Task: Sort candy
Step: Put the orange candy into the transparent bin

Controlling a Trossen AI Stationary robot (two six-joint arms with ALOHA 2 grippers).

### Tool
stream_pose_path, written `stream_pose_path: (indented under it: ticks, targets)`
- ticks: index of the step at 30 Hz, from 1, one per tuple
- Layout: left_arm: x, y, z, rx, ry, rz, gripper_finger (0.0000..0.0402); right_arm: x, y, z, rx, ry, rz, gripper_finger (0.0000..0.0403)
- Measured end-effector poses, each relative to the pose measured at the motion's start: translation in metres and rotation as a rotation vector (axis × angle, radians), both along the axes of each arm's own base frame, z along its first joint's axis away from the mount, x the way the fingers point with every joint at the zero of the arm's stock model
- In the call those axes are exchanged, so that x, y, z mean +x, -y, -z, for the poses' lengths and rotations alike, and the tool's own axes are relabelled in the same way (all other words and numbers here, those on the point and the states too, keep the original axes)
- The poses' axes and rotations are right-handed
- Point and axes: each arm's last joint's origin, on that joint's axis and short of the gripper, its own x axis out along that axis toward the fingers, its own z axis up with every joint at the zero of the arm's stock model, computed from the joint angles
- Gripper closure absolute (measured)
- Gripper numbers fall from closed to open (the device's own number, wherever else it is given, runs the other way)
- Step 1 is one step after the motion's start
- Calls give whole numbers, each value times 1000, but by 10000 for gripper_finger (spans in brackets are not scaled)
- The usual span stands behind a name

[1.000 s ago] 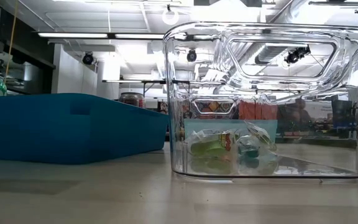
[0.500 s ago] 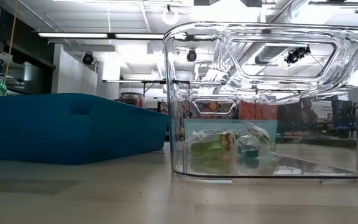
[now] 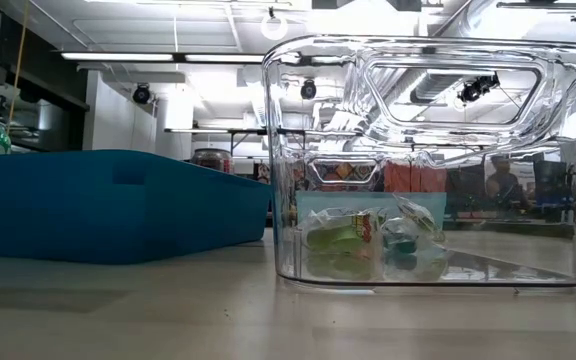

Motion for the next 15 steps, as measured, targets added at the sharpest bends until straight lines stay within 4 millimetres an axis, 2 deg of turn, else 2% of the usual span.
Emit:
stream_pose_path:
  ticks: [3, 7, 15]
  targets:
    - [0, 0, 0, 12, 0, 1, 209, -9, -6, 0, -28, 62, -69, 162]
    - [0, 0, 0, 12, 0, 1, 209, -19, -14, 6, -73, 105, -128, 157]
    - [0, 0, 1, 16, -11, 1, 209, -26, -27, 32, -167, 71, -182, 157]
